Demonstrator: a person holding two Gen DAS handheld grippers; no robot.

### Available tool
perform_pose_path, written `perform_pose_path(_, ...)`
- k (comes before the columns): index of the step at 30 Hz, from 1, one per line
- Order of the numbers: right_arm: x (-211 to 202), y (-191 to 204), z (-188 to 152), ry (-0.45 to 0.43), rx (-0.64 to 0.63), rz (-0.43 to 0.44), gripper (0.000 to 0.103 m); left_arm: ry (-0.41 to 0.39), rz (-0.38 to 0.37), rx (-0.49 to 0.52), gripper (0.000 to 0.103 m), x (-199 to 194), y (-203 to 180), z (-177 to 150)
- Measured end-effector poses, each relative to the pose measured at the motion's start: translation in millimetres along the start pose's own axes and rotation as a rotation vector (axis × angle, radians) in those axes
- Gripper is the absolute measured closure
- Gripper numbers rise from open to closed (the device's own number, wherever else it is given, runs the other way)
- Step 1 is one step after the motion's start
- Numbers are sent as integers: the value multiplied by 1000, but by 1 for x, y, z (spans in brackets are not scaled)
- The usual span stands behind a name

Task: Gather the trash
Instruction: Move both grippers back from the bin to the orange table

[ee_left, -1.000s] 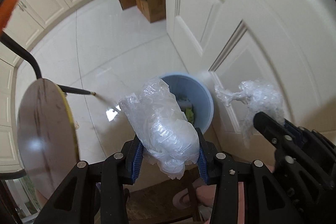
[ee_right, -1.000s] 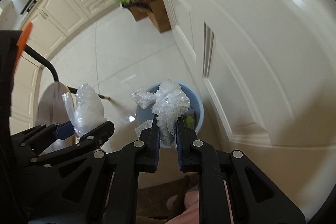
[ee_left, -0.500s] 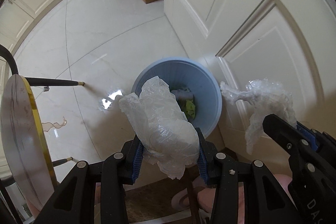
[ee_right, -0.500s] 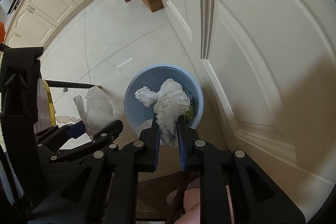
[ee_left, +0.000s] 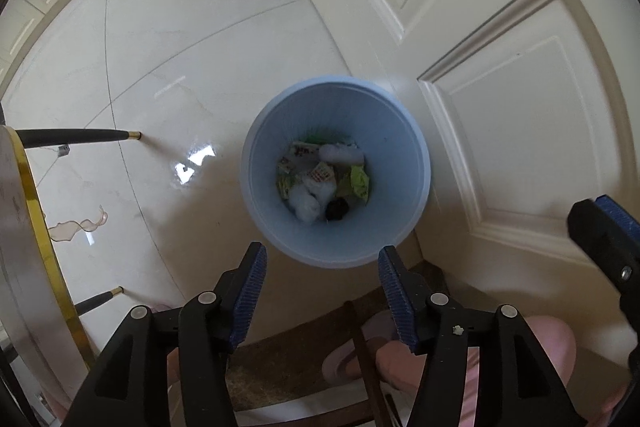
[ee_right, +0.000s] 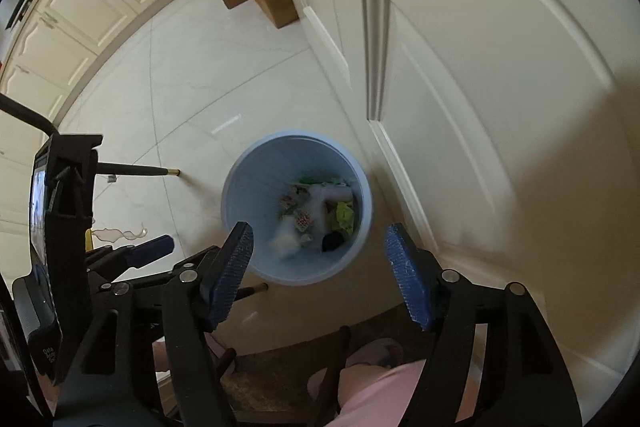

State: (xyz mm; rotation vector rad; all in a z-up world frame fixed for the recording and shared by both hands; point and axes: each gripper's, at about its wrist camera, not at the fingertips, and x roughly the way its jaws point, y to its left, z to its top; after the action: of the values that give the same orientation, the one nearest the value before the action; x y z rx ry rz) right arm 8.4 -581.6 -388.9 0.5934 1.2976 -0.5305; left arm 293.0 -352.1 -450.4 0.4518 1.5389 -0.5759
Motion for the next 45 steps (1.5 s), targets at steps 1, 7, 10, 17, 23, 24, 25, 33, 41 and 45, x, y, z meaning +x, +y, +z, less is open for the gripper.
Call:
perform_pose_path(1, 0, 0, 1, 1, 1, -7, 37, 2, -1, -1, 49, 0, 1, -2)
perform_pose_path(7, -22, -3, -9, -8, 24, -36, 37, -7, 17, 35, 49, -16, -12, -14)
perform_pose_path(10, -42, -4, -16, -23, 34, -55, 37, -32, 5, 51, 49, -38, -29, -29)
perform_pose_path(17, -115, -1, -40, -144, 77, -71, 18, -153, 1, 96, 49, -116, -49, -85)
perform_pose_path(23, -180, 8, -60, -273, 62, -85, 12, -273, -8, 111, 49, -196, -59, -140)
perform_pose_path(24, -189, 11, -63, -293, 57, -86, 10, -294, -13, 109, 49, -211, -57, -149)
perform_pose_path(25, -205, 17, -67, -329, 49, -89, 8, -307, -16, 105, 49, -221, -56, -155)
perform_pose_path(33, -267, 72, -83, -447, -73, -49, 6, -470, 12, 7, 40, -313, -11, -230)
perform_pose_path(41, -290, 145, -89, -475, -194, 34, 6, -572, 92, -145, 39, -366, 61, -297)
perform_pose_path(45, -290, 185, -93, -473, -259, 77, 6, -598, 127, -233, 36, -376, 99, -323)
